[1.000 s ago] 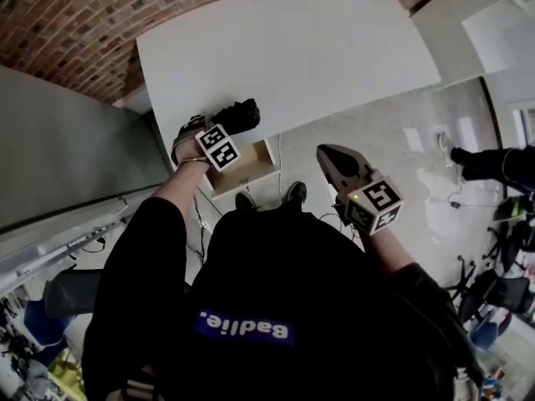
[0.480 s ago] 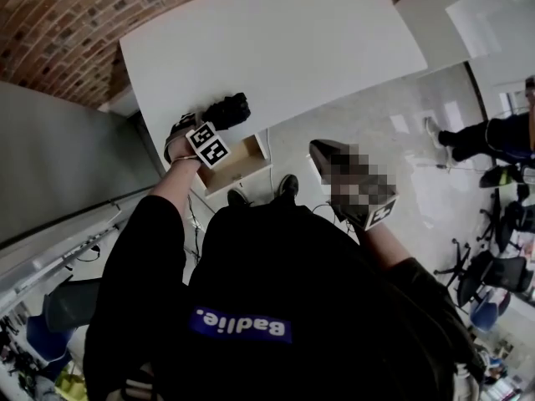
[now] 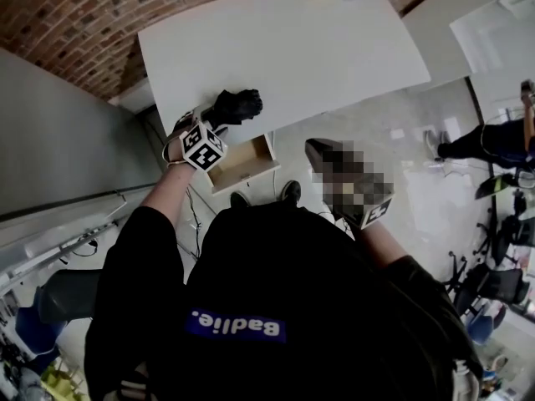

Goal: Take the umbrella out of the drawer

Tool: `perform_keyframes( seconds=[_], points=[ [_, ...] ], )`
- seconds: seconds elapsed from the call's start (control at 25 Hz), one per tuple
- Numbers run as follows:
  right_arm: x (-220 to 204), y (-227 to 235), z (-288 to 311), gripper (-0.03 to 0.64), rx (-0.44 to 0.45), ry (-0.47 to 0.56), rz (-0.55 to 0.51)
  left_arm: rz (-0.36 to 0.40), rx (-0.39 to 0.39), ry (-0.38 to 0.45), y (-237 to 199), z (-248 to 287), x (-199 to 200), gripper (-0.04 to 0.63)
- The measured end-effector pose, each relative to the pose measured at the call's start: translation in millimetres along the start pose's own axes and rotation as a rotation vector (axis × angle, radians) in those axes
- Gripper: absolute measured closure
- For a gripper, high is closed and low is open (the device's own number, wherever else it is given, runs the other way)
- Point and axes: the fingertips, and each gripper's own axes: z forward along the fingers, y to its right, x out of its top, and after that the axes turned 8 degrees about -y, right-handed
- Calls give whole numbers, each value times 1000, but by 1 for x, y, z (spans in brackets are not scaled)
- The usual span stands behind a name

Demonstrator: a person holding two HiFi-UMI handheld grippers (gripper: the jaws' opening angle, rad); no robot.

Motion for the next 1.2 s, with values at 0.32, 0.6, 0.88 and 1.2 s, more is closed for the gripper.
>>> perform_keyframes(
  seconds=[0.32,0.6,0.88,1.2],
  points=[
    [10,-24,12,588,43,30,-10,-187,-26,184,12,-74,18,394],
    [14,-29,17,589,54,48,-22,-331,-33,320,27,-121,44,480],
    [16,-27,15,588,67,53,-28,-479,-85,490,41,-172,83,565],
    [11,-33,19,588,104,38,-19,-597,-169,627,59,-206,104,594]
  ],
)
